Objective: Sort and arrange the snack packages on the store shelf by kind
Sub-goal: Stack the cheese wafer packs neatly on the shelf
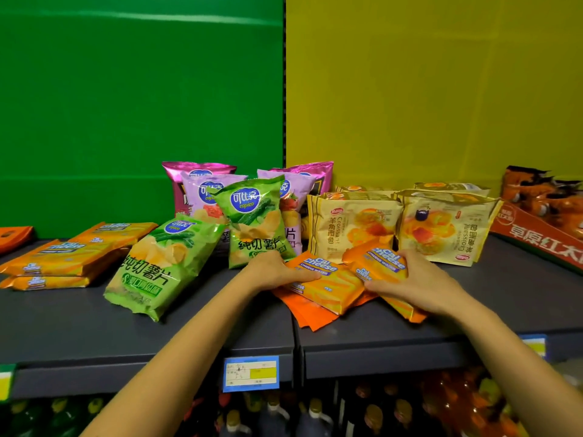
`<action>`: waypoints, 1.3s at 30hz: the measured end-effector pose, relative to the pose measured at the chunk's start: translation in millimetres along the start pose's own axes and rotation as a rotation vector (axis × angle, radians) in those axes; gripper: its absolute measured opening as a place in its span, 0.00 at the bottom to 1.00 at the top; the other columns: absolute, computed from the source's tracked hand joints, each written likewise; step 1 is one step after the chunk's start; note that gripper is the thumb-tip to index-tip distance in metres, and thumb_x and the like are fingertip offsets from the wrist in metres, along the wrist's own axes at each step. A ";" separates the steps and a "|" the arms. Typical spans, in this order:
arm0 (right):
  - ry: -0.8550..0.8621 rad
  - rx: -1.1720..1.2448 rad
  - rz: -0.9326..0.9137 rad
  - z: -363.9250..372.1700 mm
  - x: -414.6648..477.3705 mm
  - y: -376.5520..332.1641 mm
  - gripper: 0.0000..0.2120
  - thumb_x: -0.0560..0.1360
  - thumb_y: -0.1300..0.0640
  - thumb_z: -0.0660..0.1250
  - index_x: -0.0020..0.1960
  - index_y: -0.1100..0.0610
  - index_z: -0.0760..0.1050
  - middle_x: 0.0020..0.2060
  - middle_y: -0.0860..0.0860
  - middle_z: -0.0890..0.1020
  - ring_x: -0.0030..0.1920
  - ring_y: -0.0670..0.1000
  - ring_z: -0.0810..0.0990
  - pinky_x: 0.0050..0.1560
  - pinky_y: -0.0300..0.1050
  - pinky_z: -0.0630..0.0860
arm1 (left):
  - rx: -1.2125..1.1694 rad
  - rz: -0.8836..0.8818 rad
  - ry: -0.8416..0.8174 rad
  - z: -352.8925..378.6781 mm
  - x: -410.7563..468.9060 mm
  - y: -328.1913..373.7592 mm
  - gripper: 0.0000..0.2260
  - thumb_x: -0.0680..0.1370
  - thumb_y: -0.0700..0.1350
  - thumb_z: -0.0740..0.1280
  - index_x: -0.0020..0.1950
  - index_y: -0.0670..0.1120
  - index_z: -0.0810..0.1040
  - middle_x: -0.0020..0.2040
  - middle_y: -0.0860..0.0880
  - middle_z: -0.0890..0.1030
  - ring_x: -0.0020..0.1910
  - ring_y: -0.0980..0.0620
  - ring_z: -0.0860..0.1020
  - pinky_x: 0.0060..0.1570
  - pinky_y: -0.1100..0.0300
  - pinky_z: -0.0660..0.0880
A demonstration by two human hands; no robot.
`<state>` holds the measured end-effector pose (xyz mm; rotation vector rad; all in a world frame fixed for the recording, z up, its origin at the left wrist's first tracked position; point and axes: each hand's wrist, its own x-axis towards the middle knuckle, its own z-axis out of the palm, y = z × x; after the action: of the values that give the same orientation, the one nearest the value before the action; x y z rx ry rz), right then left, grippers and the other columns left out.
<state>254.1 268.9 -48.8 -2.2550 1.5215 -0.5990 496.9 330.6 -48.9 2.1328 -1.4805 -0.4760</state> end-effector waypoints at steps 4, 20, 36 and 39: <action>-0.021 0.041 -0.014 6.3 -0.6 14.6 0.50 0.53 0.24 0.65 0.67 0.50 0.64 0.65 0.48 0.73 0.62 0.52 0.73 0.60 0.50 0.71 | -0.179 -0.006 -0.123 0.1 6.4 10.0 0.23 0.62 0.60 0.75 0.44 0.43 0.77 0.42 0.48 0.81 0.38 0.51 0.77 0.40 0.61 0.71; -0.094 0.124 -0.044 -17.8 -16.7 56.1 0.52 0.54 0.31 0.72 0.71 0.52 0.60 0.59 0.48 0.69 0.57 0.48 0.69 0.59 0.47 0.69 | -0.717 -0.013 -0.182 4.0 -16.1 19.8 0.11 0.70 0.42 0.73 0.50 0.42 0.77 0.43 0.46 0.84 0.32 0.55 0.83 0.27 0.65 0.78; -0.118 0.190 -0.541 -18.0 -28.9 -54.5 0.58 0.48 0.29 0.73 0.71 0.52 0.57 0.56 0.45 0.67 0.55 0.46 0.67 0.53 0.41 0.64 | -0.940 -0.036 0.697 -72.3 -177.6 -61.8 0.06 0.69 0.39 0.72 0.44 0.44 0.78 0.30 0.52 0.84 0.28 0.59 0.81 0.27 0.67 0.78; -0.138 0.118 -0.643 7.8 -36.3 -92.6 0.45 0.61 0.43 0.76 0.70 0.52 0.58 0.64 0.49 0.69 0.60 0.50 0.70 0.57 0.42 0.65 | -0.960 -0.116 0.850 -89.0 -216.2 -104.0 0.03 0.72 0.38 0.69 0.44 0.44 0.77 0.33 0.50 0.83 0.27 0.60 0.80 0.26 0.69 0.77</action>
<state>318.5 336.4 -13.5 -2.6137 0.6547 -0.6567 549.3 580.7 -35.7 1.3384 -0.4703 -0.1883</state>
